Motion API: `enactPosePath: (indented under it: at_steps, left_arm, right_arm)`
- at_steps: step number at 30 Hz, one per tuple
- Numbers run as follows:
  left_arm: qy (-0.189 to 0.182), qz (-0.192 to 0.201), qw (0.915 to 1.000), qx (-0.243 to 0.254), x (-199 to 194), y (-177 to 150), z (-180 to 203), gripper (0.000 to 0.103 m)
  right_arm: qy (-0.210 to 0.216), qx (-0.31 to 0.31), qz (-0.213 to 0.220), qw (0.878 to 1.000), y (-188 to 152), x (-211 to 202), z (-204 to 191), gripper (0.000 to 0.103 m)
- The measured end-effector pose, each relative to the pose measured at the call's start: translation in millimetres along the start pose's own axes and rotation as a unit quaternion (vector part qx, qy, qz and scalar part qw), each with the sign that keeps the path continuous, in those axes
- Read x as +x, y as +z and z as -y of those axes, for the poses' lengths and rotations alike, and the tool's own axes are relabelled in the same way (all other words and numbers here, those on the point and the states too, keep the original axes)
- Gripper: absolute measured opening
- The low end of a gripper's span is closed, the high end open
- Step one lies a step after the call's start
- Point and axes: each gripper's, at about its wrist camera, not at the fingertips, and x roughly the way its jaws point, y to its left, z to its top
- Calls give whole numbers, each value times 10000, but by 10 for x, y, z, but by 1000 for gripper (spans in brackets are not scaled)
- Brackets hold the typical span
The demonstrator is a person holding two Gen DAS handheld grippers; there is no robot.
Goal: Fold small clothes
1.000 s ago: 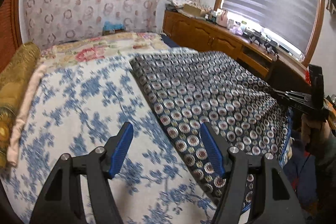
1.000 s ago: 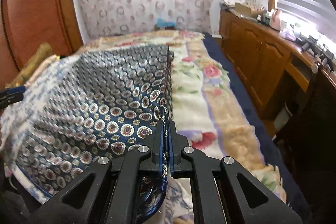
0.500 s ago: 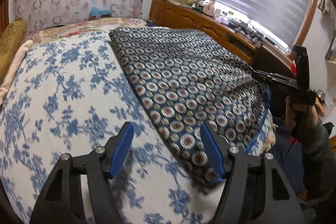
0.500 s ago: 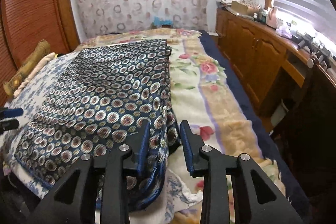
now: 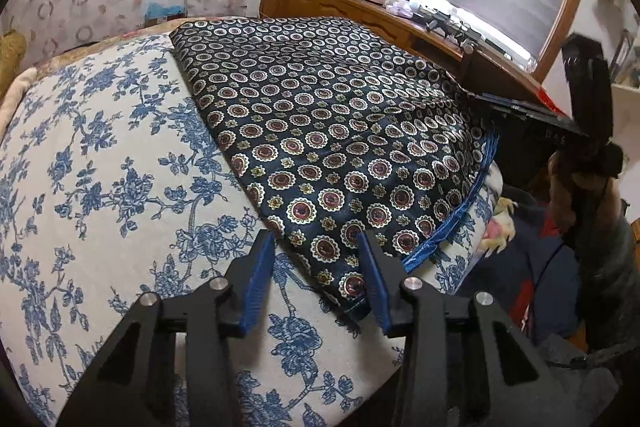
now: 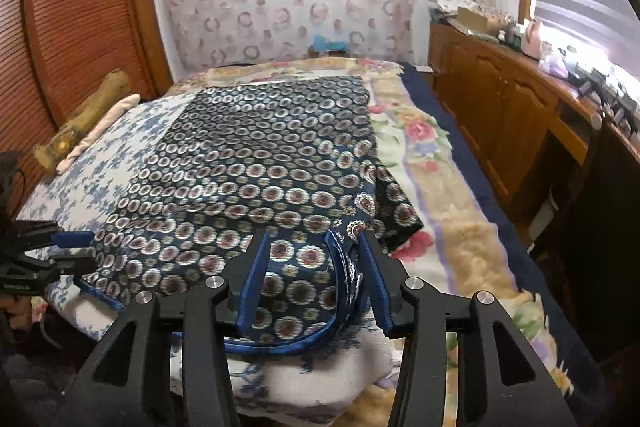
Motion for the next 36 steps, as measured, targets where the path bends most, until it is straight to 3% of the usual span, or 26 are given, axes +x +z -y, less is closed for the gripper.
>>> enactPosePath:
  at_steps: [4, 8, 11, 14, 24, 36]
  left_arm:
    - [-63, -14, 10000, 46, 8, -10, 35, 35]
    - [-165, 15, 9999, 23, -2, -13, 29, 9]
    - [-272, 190, 9994, 43, -80, 47, 42, 2]
    - [-364, 347, 9987, 125, -172, 193, 81, 0]
    - [-425, 823, 9951, 344, -204, 918, 158, 0]
    - [-329, 918, 9951, 160, -50, 1270, -34, 0]
  right_arm:
    - [-5, -183, 134, 9997, 41, -73, -110, 49]
    - [17, -214, 200, 9996, 68, -119, -142, 55]
    - [178, -275, 192, 9993, 60, -136, -187, 58]
    - [572, -317, 99, 9978, 21, -117, -232, 59]
    - [1123, -692, -111, 9912, -90, -121, -551, 64]
    - [870, -759, -574, 9917, -210, 232, -378, 65]
